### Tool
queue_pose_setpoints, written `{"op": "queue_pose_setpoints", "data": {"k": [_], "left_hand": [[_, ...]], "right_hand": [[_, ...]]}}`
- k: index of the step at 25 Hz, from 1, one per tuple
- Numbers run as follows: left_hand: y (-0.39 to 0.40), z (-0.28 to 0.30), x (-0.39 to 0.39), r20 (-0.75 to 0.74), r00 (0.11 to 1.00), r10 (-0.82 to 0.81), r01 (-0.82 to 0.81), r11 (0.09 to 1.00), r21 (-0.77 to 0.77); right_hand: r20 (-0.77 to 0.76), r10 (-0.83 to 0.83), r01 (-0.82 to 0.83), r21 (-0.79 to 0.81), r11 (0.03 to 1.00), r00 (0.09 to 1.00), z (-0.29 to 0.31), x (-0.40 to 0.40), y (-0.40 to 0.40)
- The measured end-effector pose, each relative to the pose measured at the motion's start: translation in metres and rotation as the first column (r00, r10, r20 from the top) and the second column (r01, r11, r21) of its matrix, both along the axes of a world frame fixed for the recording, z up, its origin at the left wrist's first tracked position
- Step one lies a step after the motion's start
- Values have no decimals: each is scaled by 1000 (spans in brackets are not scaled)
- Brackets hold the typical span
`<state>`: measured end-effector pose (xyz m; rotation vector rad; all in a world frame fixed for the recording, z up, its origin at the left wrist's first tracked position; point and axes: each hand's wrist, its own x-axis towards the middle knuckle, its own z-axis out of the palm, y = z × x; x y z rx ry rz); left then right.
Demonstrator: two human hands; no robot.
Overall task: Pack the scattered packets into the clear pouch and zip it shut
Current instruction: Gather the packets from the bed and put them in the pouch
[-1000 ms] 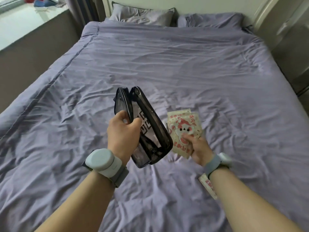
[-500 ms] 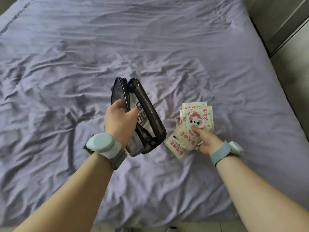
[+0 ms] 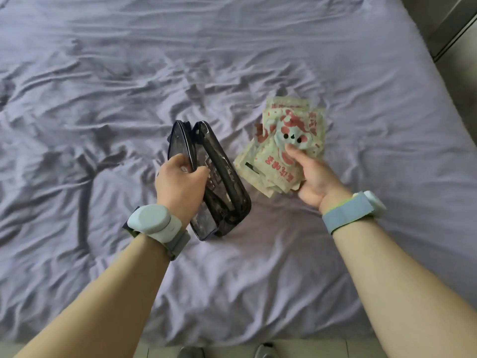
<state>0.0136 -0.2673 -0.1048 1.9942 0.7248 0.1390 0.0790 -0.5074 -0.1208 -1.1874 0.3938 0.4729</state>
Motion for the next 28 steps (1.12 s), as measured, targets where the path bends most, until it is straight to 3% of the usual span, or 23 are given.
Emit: {"op": "queue_pose_setpoints", "data": {"k": [4,6,9,11,16,19,23,25,28], "left_hand": [[-13,6,-4,-28,999,-31,32,998,52],[-21,8,-1,-12,999,-49,50,998,31],[-32,13,-2,-18,998,-63,63,998,23],[-36,16,-4,-22,997,-71,71,997,23],[-42,21,1,40,993,-115,117,992,-45],[-43,21,-2,49,987,-151,155,981,-112],[-38,30,1,53,989,-136,143,973,-182],[-35,39,3,75,992,-105,118,972,-205],[-37,55,5,125,988,-93,121,963,-240]], "right_hand": [[261,108,-70,-150,986,959,65,4,23],[339,241,-104,-376,921,909,77,1,47],[296,418,-14,-802,597,859,69,-4,72],[250,444,7,-877,480,861,66,-9,75],[19,637,-201,-941,271,771,60,-31,93],[66,655,-222,-911,347,753,50,-23,99],[-63,796,-468,-836,287,602,55,3,96],[43,806,-382,-864,327,591,67,7,94],[425,730,-45,-848,528,535,86,4,93]]}}
